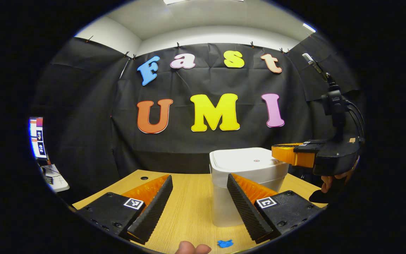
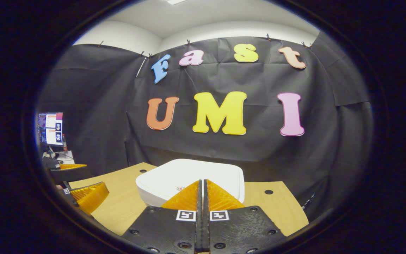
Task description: Press the lid of the desktop garbage bin to open it, pick up the crumpled paper on the desktop and throw it into the bin, then pick up the pop can on the desktop and drop it into the bin, and finally close the garbage bin lid.
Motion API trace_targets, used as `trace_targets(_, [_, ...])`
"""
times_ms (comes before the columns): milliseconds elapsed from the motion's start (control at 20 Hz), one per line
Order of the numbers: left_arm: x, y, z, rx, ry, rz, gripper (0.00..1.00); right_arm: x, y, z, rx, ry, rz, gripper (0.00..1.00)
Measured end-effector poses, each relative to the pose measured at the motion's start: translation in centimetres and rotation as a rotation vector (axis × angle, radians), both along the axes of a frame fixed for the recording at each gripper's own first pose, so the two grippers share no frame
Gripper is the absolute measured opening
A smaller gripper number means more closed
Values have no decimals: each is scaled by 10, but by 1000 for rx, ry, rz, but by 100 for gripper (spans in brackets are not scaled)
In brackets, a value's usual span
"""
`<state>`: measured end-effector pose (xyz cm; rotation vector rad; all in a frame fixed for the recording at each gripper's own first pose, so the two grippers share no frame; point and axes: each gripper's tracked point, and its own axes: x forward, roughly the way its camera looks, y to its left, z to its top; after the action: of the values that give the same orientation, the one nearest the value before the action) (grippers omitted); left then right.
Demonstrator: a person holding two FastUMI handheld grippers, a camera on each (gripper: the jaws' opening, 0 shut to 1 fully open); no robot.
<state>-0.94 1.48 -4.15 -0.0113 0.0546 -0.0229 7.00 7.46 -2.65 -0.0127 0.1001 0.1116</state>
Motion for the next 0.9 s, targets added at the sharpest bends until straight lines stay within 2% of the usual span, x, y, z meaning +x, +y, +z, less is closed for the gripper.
trace_targets(300, [2,2,-8,2,13,-1,100,11,5,-22,52,83,44,0])
trace_targets(500, [4,-1,-11,-13,18,-7,100,7,4,-19,56,76,77,1])
trace_targets(600, [4,-4,-13,-13,22,-11,100,8,0,-7,97,44,62,0])
trace_targets(650, [2,-5,-13,-10,22,-11,100,6,-10,-3,101,23,20,0])
trace_targets(700, [1,-5,-13,-7,22,-11,100,2,-19,6,92,-18,-21,5])
trace_targets(750, [0,-5,-13,-3,21,-11,100,-1,-23,20,90,-71,-40,30])
trace_targets(850, [0,-7,-14,4,23,-9,100,-12,-24,48,79,-178,-54,70])
trace_targets(900, [1,-8,-15,3,27,-9,100,-17,-23,57,59,-221,-52,78])
